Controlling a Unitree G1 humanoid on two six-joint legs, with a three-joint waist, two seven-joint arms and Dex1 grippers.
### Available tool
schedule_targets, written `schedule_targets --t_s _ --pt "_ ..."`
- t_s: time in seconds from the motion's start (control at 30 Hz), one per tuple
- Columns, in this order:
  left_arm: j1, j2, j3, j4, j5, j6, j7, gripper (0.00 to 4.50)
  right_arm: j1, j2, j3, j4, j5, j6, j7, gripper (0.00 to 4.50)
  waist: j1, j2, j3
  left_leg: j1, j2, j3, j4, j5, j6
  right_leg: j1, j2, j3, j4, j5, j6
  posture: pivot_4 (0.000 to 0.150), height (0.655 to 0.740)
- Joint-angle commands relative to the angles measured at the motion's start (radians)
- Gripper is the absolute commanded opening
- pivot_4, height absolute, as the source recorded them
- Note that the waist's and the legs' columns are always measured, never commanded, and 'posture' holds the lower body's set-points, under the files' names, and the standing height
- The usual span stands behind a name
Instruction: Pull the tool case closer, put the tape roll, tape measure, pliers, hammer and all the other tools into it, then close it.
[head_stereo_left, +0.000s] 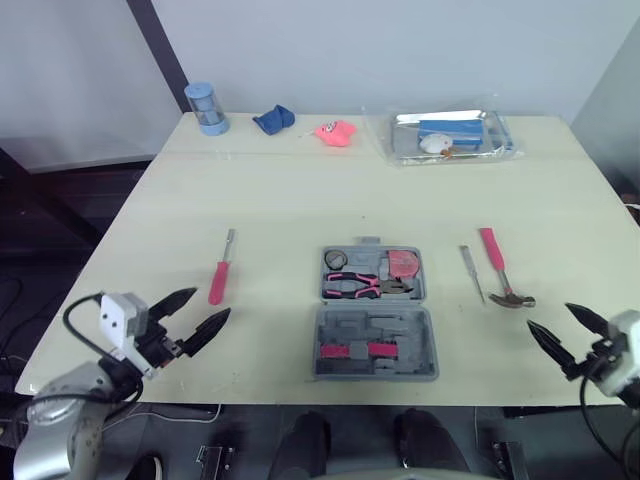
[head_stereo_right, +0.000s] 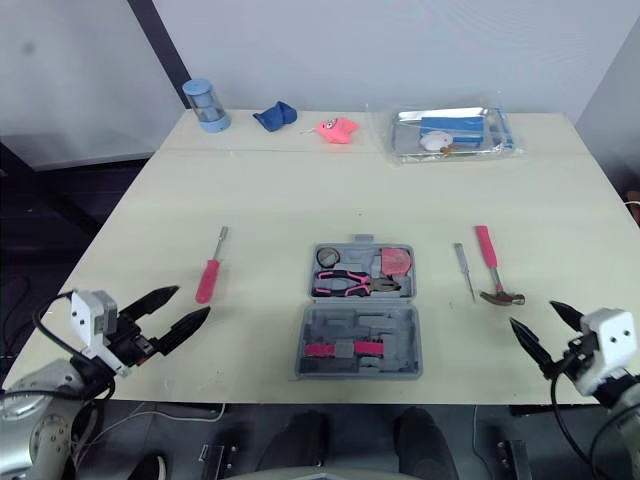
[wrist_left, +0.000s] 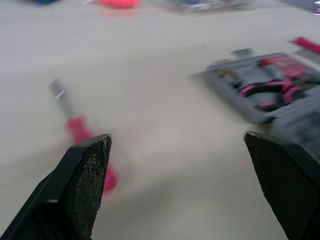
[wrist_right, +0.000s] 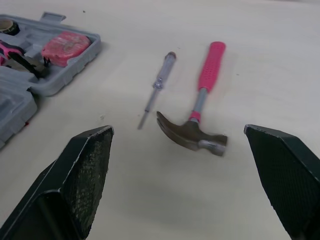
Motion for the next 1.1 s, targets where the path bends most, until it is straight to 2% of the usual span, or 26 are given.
schedule_targets --t_s 0.03,0.33,0.47,0.67,0.9,1.0,1.03,1.1 --pt "-0.042 0.059 -0.041 -0.068 -0.035 0.018 -0.1 4.5 -0.063 -0.004 0.053 -0.041 -0.024 0.071 -0.058 4.39 -0.002 0.0 0.0 0.0 0.0 0.0 0.0 0.0 0.0 0.0 0.0 0.0 0.0 0.0 0.0 0.15 0.74" --pt "-0.201 0.177 -0.182 -0.117 -0.068 0.07 -0.325 4.5 -0.33 0.049 0.232 0.079 -0.137 0.218 -0.2 4.39 -0.002 0.001 0.001 0.0 0.0 0.0 0.0 0.0 0.0 0.0 0.001 0.0 0.0 0.0 0.0 0.15 0.74" --pt "-0.265 0.212 -0.222 -0.123 -0.072 0.092 -0.382 4.5 -0.406 0.073 0.274 0.152 -0.18 0.253 -0.239 4.39 -0.002 0.002 0.001 -0.001 0.0 -0.001 0.0 0.0 0.0 -0.001 0.001 -0.001 0.0 0.0 0.0 0.15 0.74" --pt "-0.343 0.235 -0.254 -0.158 -0.097 0.137 -0.427 4.5 -0.509 0.135 0.297 0.238 -0.207 0.295 -0.307 4.39 -0.004 0.003 0.002 -0.001 0.0 -0.001 -0.001 0.0 0.0 -0.002 0.001 -0.001 0.0 0.0 0.0 0.15 0.74" --pt "-0.384 0.239 -0.263 -0.207 -0.115 0.183 -0.413 4.5 -0.58 0.182 0.302 0.319 -0.227 0.301 -0.345 4.39 -0.005 0.003 0.003 -0.002 0.0 -0.001 -0.001 0.0 0.0 -0.002 0.001 -0.001 0.001 0.0 0.0 0.15 0.74" --pt "-0.388 0.24 -0.261 -0.215 -0.117 0.191 -0.408 4.5 -0.599 0.184 0.307 0.338 -0.236 0.31 -0.356 3.56 -0.006 0.003 0.003 -0.002 0.0 -0.001 -0.001 0.0 0.0 -0.003 0.001 -0.001 0.001 0.0 0.0 0.15 0.74" --pt "-0.388 0.24 -0.259 -0.215 -0.117 0.192 -0.408 4.5 -0.599 0.182 0.31 0.34 -0.243 0.312 -0.358 3.0 -0.005 0.003 0.003 -0.002 0.0 -0.001 -0.001 0.0 0.0 -0.003 0.001 -0.001 0.001 0.0 0.0 0.15 0.74" --pt "-0.387 0.242 -0.255 -0.214 -0.118 0.193 -0.407 4.5 -0.596 0.182 0.311 0.341 -0.249 0.312 -0.36 2.29 -0.005 0.003 0.003 -0.002 0.0 -0.001 -0.001 0.0 0.0 -0.003 0.001 -0.001 0.001 0.0 0.0 0.15 0.74"
